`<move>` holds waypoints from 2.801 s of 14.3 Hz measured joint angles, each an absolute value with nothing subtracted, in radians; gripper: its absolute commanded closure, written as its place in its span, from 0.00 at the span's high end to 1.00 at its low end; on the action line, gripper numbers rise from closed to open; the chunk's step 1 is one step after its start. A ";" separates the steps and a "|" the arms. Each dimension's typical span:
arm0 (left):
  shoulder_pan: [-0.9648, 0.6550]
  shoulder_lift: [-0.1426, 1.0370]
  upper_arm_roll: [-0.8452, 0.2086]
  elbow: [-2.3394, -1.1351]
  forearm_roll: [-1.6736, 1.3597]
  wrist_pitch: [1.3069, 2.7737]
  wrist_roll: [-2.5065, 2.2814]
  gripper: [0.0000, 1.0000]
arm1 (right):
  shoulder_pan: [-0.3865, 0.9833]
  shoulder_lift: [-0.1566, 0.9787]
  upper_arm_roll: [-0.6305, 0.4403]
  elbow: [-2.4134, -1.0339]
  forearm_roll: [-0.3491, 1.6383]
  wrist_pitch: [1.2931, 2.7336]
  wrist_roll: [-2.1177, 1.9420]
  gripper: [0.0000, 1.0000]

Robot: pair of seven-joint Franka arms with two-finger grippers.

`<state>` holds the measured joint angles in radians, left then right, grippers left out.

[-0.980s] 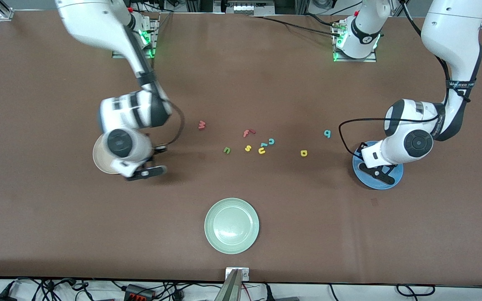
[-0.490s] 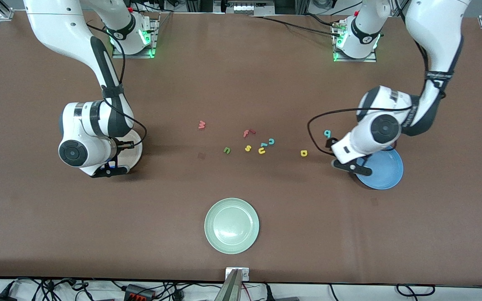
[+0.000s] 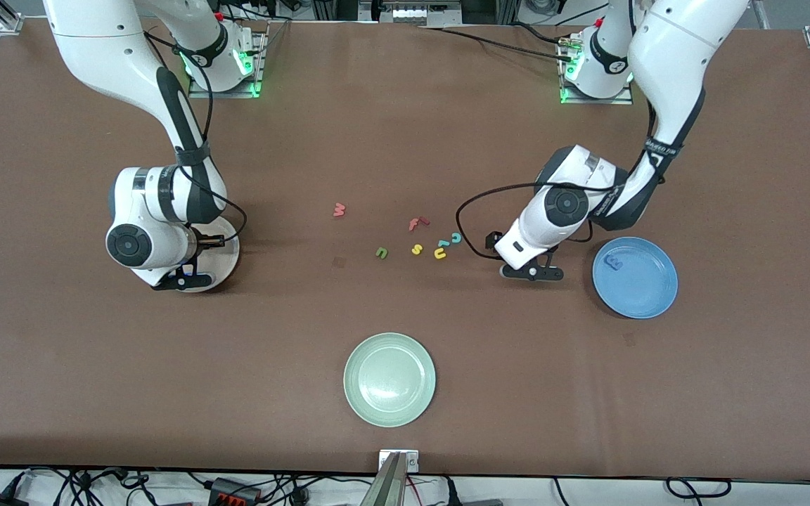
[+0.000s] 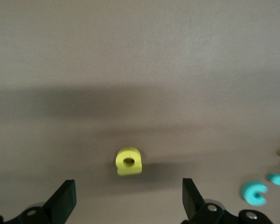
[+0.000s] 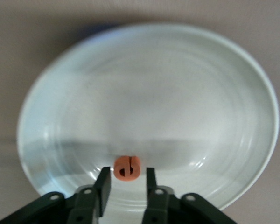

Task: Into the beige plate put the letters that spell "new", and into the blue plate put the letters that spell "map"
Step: 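Drop the orange letter on the beige plate while the left gripper grasps the yellow letter, then drop the yellow letter in the blue plate while the right gripper reaches the green letter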

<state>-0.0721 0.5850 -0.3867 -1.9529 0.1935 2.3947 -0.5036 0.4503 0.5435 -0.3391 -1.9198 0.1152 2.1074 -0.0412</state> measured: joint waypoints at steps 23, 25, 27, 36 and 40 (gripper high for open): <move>0.190 0.447 -0.371 -1.868 0.283 2.056 -0.219 0.02 | 0.954 0.815 -0.322 -1.476 0.350 2.240 0.919 0.66; 0.289 0.457 -0.368 -1.881 0.283 2.101 -0.079 0.03 | 0.960 0.840 -0.322 -1.476 0.350 2.271 0.951 0.63; 0.344 0.482 -0.368 -1.921 0.289 2.194 -0.030 0.06 | 0.960 0.853 -0.322 -1.475 0.351 2.278 0.970 0.62; 0.382 0.495 -0.449 -1.970 0.337 2.201 -0.041 1.00 | 0.960 0.859 -0.323 -1.474 0.390 2.278 1.004 0.61; 0.377 0.444 -0.626 -1.989 0.337 2.124 -0.267 1.00 | 0.961 0.866 -0.318 -1.474 0.390 2.278 1.005 0.51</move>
